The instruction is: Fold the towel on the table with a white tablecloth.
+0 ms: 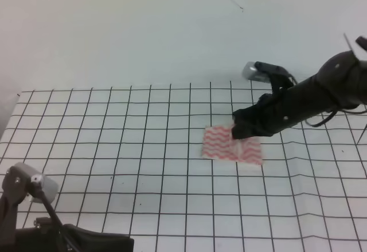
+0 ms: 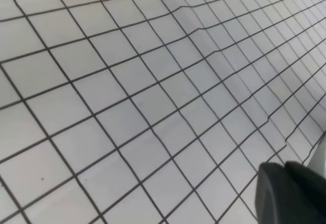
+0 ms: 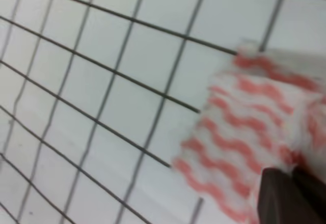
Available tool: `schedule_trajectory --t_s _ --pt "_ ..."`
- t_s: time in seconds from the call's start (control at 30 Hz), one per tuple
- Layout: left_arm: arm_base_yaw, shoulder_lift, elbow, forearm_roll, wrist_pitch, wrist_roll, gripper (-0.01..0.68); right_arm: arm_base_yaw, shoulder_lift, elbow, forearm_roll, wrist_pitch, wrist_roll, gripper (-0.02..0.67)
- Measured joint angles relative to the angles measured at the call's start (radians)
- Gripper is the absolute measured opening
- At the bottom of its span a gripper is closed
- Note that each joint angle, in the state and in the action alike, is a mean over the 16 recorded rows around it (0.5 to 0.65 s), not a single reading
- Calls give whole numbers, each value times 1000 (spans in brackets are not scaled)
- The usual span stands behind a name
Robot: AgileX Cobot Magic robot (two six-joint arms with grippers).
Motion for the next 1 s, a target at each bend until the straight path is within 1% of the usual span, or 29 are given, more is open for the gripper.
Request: schedule_trajectory --t_s 0.27,0.57,0.73,1.0 --pt "0 0 0 27 3 -1 1 40 39 0 153 -22 -145 3" --pt "0 0 0 29 25 -3 1 58 48 0 275 -29 -305 18" --pt "0 0 0 29 38 -6 1 59 48 0 343 -31 -379 63" --pt "0 0 0 28 44 -10 1 59 46 0 423 -20 -485 186"
